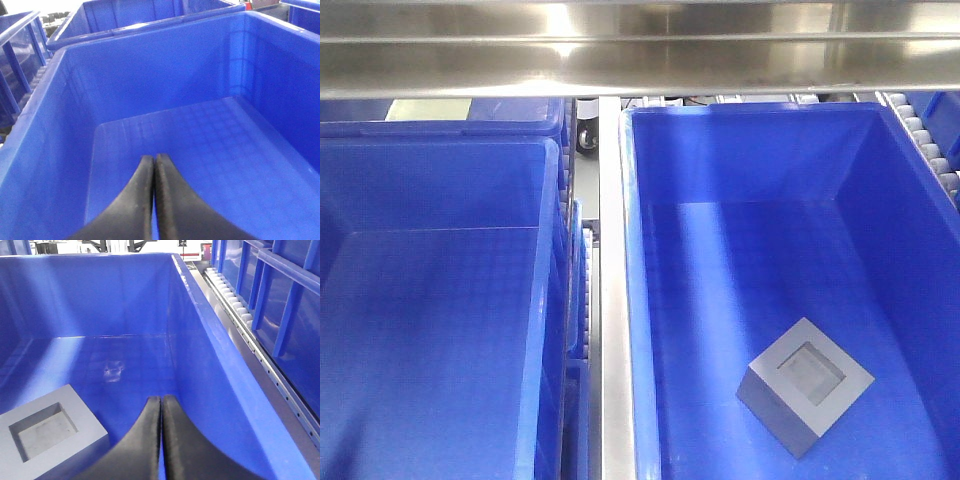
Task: Sort gray base to blue bin
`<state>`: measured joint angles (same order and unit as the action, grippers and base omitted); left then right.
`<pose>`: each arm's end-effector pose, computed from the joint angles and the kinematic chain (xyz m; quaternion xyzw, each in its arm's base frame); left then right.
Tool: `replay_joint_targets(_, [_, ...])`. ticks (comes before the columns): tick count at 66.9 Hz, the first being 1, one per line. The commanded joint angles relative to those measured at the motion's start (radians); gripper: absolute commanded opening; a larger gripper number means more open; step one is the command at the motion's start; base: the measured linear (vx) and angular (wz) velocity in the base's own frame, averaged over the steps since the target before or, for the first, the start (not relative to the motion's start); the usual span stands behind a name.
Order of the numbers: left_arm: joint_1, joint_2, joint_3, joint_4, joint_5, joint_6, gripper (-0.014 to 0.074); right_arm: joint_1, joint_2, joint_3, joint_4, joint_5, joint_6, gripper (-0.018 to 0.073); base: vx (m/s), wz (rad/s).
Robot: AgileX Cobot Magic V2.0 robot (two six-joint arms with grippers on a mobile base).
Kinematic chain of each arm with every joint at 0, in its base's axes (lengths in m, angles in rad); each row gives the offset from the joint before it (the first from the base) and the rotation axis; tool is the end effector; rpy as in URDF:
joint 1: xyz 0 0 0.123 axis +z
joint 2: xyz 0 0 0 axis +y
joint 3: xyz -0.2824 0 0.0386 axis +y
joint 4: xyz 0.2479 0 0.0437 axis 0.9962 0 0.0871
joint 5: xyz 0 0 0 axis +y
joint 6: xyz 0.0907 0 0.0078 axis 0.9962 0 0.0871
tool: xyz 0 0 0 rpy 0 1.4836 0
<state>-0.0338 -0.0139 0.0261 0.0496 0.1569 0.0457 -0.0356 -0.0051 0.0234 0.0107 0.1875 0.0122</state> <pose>0.0562 -0.0012 0.1908 0.0446 0.7340 0.0235 0.6772 0.0564 -0.0018 0.1884 0.0211 0.7475 -0.0035 0.6640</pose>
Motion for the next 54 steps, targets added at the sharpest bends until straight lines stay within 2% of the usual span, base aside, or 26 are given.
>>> replay_joint_targets(1, [0.001, -0.013, -0.02, 0.001, -0.087, -0.007, -0.0007, 0.001, 0.018, 0.006, -0.004, -0.037, -0.012, -0.0005, 0.0, 0.0])
replay_joint_targets(54, [0.001, -0.013, -0.021, 0.001, -0.087, -0.007, -0.0007, 0.001, 0.018, 0.006, -0.004, -0.037, -0.012, -0.0005, 0.0, 0.0])
